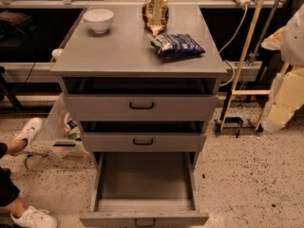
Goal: Place blue chip bag into bottom drawer
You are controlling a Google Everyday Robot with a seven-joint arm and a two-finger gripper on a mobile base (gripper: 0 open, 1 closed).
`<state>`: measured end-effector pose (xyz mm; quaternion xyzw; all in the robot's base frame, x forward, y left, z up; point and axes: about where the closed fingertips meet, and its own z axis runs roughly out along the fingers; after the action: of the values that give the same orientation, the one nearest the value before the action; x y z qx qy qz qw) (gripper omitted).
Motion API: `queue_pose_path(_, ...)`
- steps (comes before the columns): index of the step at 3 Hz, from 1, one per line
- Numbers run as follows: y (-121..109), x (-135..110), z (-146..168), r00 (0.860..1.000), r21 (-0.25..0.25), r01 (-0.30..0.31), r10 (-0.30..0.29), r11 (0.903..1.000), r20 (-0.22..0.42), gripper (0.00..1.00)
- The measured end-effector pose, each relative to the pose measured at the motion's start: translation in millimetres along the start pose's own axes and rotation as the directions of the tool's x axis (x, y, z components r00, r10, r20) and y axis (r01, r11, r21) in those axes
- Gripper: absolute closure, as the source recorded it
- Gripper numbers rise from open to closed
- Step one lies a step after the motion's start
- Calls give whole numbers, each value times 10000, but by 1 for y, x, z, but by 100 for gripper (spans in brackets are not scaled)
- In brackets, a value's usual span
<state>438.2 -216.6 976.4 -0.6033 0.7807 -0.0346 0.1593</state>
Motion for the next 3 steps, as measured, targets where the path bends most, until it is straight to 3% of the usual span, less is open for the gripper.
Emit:
queue_pose_path(1, 0, 0, 0, 10000, 0, 0, 0, 10000, 0, 0)
queue_pose_path(2, -15, -9, 3, 9999, 61, 129, -129, 9999, 21, 0)
queue_pose_path(3, -57, -33, 22, 9982, -219, 533, -539, 9983, -273, 0)
